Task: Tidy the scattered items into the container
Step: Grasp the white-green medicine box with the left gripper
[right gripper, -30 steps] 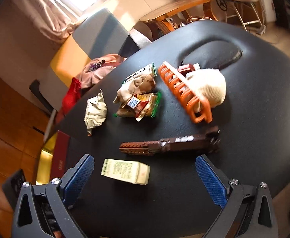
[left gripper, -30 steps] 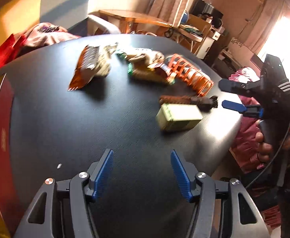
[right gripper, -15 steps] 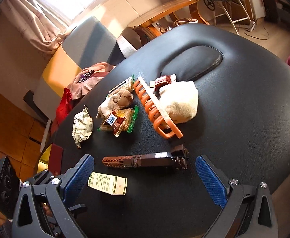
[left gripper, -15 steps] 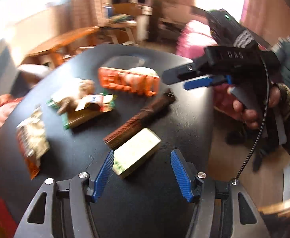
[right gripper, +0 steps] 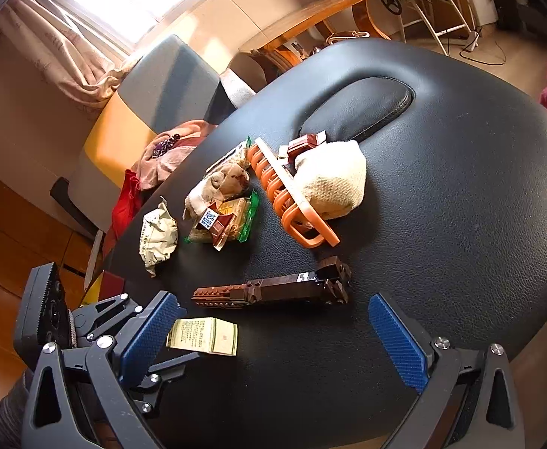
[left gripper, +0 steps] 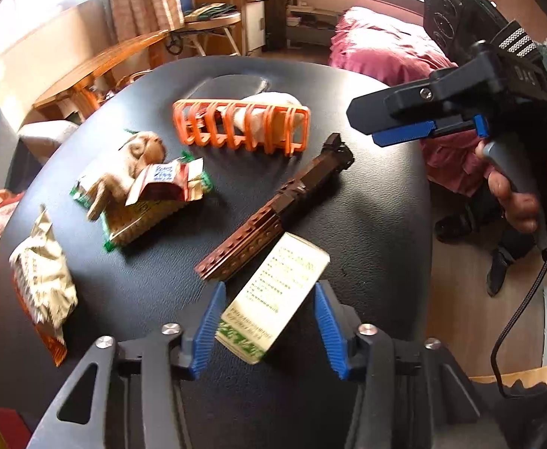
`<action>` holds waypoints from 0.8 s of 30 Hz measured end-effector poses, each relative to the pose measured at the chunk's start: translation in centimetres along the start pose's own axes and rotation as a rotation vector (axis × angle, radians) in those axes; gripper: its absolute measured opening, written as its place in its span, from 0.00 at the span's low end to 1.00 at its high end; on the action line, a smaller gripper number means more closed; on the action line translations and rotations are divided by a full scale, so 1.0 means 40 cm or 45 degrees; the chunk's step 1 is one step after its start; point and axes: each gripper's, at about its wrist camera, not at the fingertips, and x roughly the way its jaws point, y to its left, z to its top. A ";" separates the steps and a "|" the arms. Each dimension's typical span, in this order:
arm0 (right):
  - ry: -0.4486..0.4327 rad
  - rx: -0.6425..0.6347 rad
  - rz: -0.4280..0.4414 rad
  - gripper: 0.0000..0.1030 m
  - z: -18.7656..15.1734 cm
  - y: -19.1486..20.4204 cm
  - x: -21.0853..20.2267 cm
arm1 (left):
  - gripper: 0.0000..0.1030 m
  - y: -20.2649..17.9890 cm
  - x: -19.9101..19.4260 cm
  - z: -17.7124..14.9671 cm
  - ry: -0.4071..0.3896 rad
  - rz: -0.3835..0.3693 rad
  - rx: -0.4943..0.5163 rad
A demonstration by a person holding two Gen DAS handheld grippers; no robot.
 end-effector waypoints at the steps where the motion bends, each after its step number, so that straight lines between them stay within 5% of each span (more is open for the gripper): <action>1: 0.004 -0.014 0.003 1.00 0.002 0.006 0.003 | 0.38 0.002 -0.004 -0.007 0.007 0.023 -0.023; 7: 0.065 -0.287 0.045 1.00 0.024 0.128 0.037 | 0.29 0.016 -0.022 -0.067 0.016 0.003 -0.172; 13: 0.304 -0.550 -0.026 0.96 0.035 0.223 0.171 | 0.29 0.031 -0.062 -0.141 -0.003 0.006 -0.322; 17: 0.407 -0.536 -0.105 0.95 0.027 0.201 0.218 | 0.29 0.048 -0.098 -0.205 -0.021 0.038 -0.431; 24: 0.446 -0.508 0.076 0.95 -0.046 0.233 0.176 | 0.29 0.093 -0.165 -0.314 -0.058 0.110 -0.623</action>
